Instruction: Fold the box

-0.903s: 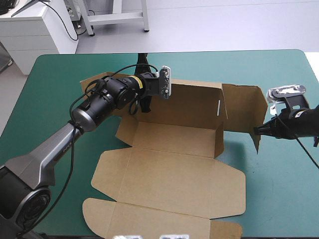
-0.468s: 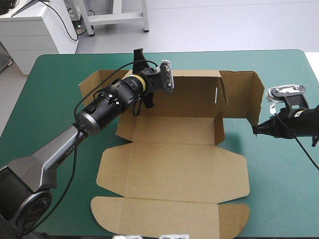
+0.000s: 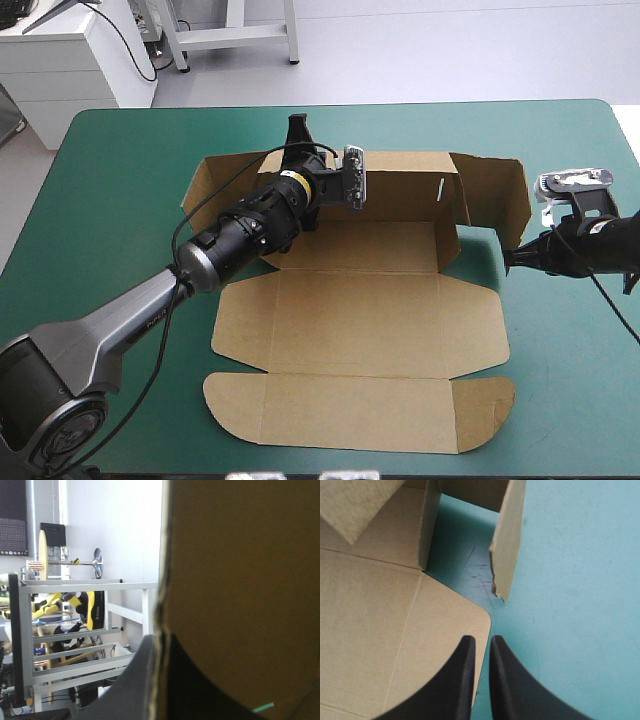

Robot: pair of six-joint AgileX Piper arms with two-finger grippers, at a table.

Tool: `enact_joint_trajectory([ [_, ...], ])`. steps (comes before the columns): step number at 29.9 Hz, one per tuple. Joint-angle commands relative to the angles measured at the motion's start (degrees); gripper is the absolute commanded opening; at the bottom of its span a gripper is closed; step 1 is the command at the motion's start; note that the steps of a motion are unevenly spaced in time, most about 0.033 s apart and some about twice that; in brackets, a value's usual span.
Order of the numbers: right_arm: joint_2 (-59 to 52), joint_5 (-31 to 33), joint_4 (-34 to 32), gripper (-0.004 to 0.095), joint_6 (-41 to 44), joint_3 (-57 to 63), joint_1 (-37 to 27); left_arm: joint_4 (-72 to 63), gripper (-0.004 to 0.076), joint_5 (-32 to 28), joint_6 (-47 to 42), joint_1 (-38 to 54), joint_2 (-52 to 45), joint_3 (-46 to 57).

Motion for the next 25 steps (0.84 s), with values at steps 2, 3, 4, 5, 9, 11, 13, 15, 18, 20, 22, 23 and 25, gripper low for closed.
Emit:
enact_joint_trajectory([
  [2,-1.2,-2.1,2.0,0.0087,0.1,-1.4,-0.4,17.5,-0.0008,-2.6,-13.4,-1.8,-2.8,2.2],
  [3,-1.2,-2.1,2.2,0.0087,0.1,-1.4,-0.4,20.4,-0.0008,-2.2,-15.6,-1.9,-2.8,3.1],
  [4,-1.2,-2.1,2.7,0.0087,0.1,-1.4,-0.4,22.5,-0.0008,-1.7,-17.0,-2.3,-2.8,4.0],
  [5,-1.2,-2.1,3.1,0.0087,0.1,-1.4,-0.4,24.9,-0.0008,-1.6,-18.5,-2.3,-2.8,5.0],
  [9,-1.2,-2.3,3.9,0.0087,0.1,-1.4,-0.4,31.2,-0.0008,-0.3,-25.1,-3.5,-2.8,7.4],
  [11,-1.2,-2.3,3.9,0.0087,0.2,-1.4,-0.4,34.1,-0.0008,0.7,-28.1,-4.6,-2.8,8.1],
  [13,-1.2,-2.5,4.2,0.0087,0.3,-1.4,-0.4,37.6,-0.0008,0.9,-30.7,-5.3,-2.8,8.8],
  [15,-1.2,-3.1,4.8,0.0087,0.3,-1.4,-0.4,40.7,-0.0008,1.0,-34.0,-5.7,-2.8,9.6],
  [18,-1.2,-4.4,6.7,0.0087,0.3,-1.4,-0.4,45.7,-0.0008,1.0,-38.1,-5.7,-2.8,11.3],
  [20,-1.2,-4.7,7.7,0.0087,0.3,-1.6,-0.4,45.0,-0.0008,1.8,-38.4,-5.7,-2.8,12.2],
  [22,-1.2,-4.8,8.0,0.0087,0.3,-2.0,-0.4,45.7,-0.0008,2.0,-38.5,-5.7,-2.8,12.8],
  [23,-1.2,-5.3,8.0,0.0087,0.3,-2.1,-0.4,46.6,-0.0008,2.0,-39.2,-5.7,-2.8,13.2],
  [25,-1.2,-6.3,8.1,0.0087,0.4,-2.1,-0.4,50.4,-0.0008,2.1,-43.9,-5.7,-2.8,14.0],
])
